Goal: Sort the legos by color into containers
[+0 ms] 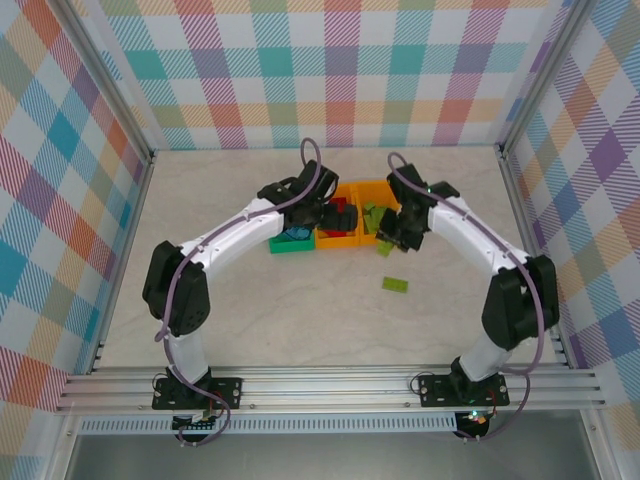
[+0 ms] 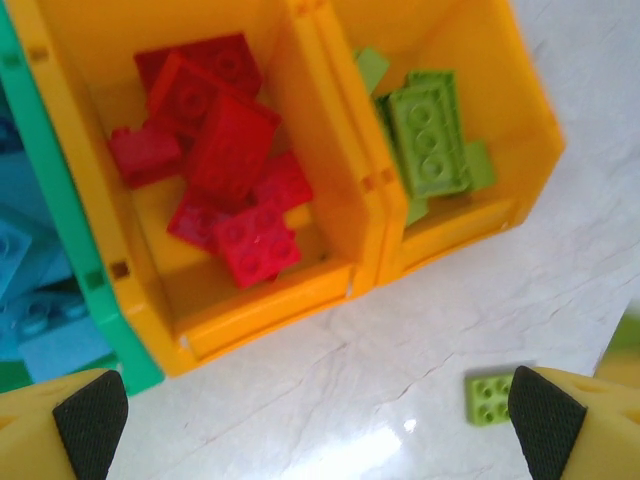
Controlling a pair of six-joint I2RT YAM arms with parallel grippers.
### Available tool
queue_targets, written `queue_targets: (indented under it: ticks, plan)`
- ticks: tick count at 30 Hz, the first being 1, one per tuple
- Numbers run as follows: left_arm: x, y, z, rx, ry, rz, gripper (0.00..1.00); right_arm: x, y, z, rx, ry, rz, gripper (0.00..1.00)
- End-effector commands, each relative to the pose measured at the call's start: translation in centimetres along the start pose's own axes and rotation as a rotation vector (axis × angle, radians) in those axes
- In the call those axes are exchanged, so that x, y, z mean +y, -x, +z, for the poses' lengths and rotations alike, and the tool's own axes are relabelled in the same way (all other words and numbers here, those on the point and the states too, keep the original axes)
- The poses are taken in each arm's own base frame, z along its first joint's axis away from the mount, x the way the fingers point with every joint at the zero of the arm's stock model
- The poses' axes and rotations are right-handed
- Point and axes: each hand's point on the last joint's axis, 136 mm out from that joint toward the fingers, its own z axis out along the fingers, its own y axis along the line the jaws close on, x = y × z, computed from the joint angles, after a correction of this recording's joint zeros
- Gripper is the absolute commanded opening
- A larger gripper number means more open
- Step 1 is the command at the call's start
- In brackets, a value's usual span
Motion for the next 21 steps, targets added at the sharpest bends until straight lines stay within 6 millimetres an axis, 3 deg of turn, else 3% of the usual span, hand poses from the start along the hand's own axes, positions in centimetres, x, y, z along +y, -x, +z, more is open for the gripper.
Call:
queue_targets:
  ticks: [1, 6, 12, 18, 21]
  plan:
    - [0.5, -0.5, -1.7, -0.029, -0.008, 0.005, 1.00, -0.5, 3.5, 1.3, -0.009, -0.087, -0.097, 0.29]
    - [2.0, -2.3, -2.7, -0.029, 0.023, -0.015, 1.00, 1.9, 8.5, 2.2, -0.044, -0.070, -0.099, 0.28]
    - [3.8, -4.6, -3.5, -0.016, 0.059, -0.038, 1.00, 3.2, 12.0, 4.0, -0.037, -0.101, -0.104, 0.33]
    - [5.1, -6.3, -3.8, -0.007, 0.089, -0.063, 1.00, 5.5, 12.4, 3.4, -0.032, -0.010, -0.130, 0.78]
    - [5.3, -6.6, -3.9, -0.005, 0.098, -0.059, 1.00, 4.7, 11.1, 2.2, -0.026, -0.038, -0.183, 0.82]
